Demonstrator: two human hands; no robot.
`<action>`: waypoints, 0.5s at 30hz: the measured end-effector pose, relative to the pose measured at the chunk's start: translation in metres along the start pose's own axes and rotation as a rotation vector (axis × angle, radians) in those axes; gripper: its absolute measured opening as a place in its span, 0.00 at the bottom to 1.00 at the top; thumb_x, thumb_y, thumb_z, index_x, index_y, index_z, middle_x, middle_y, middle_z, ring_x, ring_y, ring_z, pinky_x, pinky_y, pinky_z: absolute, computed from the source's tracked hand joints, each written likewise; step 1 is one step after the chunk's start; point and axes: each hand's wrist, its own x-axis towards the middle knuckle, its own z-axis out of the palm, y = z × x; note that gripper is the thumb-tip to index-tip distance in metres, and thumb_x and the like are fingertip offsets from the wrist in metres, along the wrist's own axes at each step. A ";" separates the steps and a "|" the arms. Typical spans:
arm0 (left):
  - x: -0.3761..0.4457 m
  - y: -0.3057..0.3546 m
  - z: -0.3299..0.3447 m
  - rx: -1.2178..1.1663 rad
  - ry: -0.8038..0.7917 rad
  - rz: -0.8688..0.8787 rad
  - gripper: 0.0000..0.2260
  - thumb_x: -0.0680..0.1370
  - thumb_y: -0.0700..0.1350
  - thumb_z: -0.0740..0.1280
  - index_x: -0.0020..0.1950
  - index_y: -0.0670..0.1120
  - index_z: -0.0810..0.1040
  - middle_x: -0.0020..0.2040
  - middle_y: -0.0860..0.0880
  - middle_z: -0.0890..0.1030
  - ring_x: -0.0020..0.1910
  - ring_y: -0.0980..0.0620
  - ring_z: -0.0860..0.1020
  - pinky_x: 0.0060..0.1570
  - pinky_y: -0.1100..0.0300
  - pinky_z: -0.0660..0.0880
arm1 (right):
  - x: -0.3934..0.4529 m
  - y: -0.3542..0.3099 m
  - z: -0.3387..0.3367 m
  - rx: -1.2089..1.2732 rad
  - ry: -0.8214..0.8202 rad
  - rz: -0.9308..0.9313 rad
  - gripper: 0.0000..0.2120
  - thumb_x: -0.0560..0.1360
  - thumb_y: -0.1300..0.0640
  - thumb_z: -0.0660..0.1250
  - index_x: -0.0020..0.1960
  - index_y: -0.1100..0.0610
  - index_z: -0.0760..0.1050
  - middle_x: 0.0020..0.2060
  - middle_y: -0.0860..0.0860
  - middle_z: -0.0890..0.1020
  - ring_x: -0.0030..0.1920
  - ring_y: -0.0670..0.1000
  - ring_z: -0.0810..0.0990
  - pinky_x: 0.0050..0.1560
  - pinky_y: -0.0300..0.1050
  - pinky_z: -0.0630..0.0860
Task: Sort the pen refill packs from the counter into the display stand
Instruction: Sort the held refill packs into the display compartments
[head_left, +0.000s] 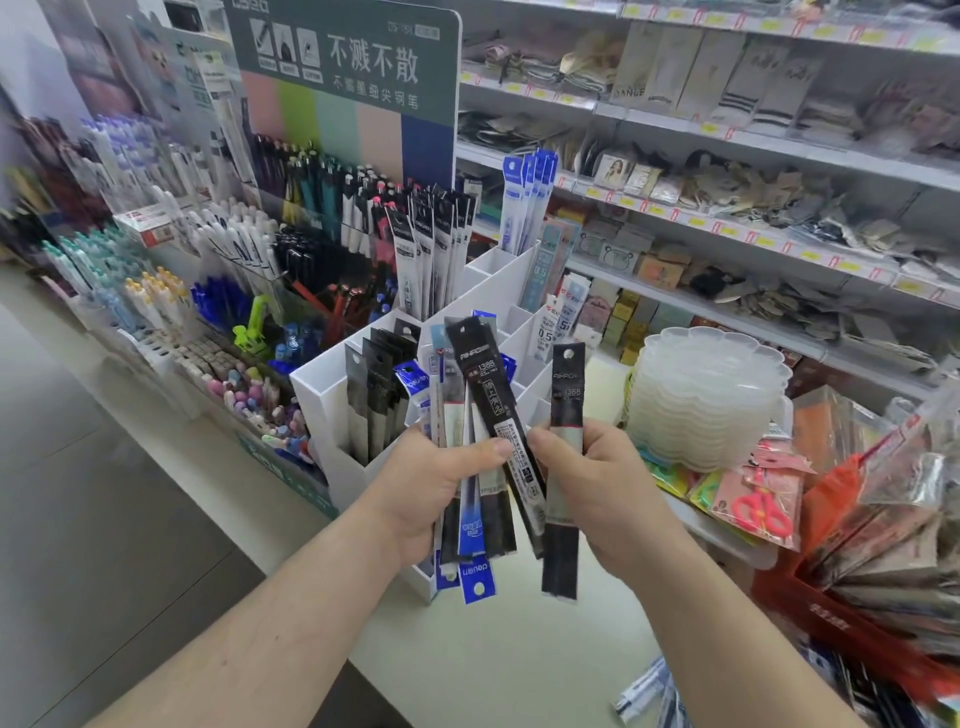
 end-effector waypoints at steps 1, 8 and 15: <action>0.000 0.000 0.001 -0.005 0.004 0.001 0.22 0.68 0.40 0.77 0.61 0.38 0.78 0.52 0.35 0.83 0.48 0.36 0.84 0.51 0.40 0.80 | -0.001 0.000 0.003 0.043 -0.014 0.016 0.10 0.82 0.58 0.62 0.46 0.60 0.78 0.37 0.54 0.86 0.38 0.52 0.85 0.36 0.46 0.81; 0.003 -0.003 0.012 -0.059 0.165 0.050 0.13 0.71 0.37 0.74 0.55 0.40 0.83 0.49 0.37 0.85 0.46 0.38 0.85 0.47 0.43 0.82 | 0.001 0.010 0.013 0.059 0.092 -0.021 0.08 0.83 0.57 0.61 0.48 0.57 0.77 0.39 0.53 0.86 0.42 0.52 0.86 0.43 0.54 0.83; 0.006 -0.010 0.018 -0.015 0.277 0.141 0.07 0.72 0.37 0.75 0.49 0.43 0.85 0.46 0.41 0.86 0.48 0.40 0.85 0.53 0.39 0.80 | 0.004 0.015 0.017 -0.183 0.283 -0.215 0.11 0.79 0.57 0.67 0.38 0.53 0.77 0.30 0.47 0.81 0.34 0.49 0.80 0.39 0.54 0.79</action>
